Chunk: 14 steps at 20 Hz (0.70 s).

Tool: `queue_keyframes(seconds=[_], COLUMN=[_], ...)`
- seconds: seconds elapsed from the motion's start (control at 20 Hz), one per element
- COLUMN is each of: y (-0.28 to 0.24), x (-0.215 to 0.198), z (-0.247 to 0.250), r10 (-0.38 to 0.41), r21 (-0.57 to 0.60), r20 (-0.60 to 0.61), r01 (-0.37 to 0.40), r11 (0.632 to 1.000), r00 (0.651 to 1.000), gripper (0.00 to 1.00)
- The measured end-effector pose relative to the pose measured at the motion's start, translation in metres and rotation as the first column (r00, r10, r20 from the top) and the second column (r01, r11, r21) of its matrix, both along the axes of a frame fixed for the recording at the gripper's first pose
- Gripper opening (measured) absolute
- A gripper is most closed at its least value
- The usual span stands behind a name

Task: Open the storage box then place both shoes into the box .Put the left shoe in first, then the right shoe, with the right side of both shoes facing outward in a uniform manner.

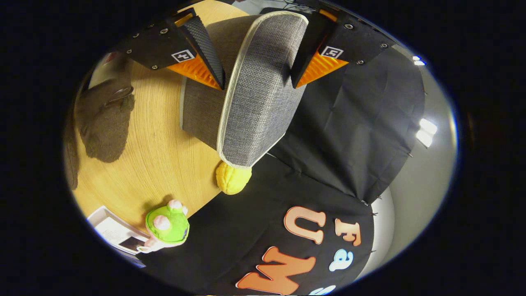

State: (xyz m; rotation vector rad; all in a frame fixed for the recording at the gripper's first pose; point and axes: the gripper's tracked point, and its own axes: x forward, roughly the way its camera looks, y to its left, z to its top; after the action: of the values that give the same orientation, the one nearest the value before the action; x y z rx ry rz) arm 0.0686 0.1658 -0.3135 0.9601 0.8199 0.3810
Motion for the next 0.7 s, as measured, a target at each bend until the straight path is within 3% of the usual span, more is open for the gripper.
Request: queue_keyframes(seconds=[0.1,0.35,0.45,0.55,0.7], y=[0.000,-0.017,-0.025,-0.030,-0.019], x=[0.001,0.002,0.004,0.007,0.002], z=[0.003,0.022,0.034,0.041,0.048], r10=[-0.013,-0.053,-0.097,-0.125,-0.097], r21=[0.048,0.055,0.066,0.022,0.021], r20=[-0.003,0.067,0.094,0.112,0.082], r01=[0.013,0.049,0.091,0.124,0.095], r11=[0.999,0.997,0.994,0.992,0.995], r00=[1.000,0.996,0.991,0.986,0.992], gripper=[0.92,0.70,0.57,0.34,0.22])
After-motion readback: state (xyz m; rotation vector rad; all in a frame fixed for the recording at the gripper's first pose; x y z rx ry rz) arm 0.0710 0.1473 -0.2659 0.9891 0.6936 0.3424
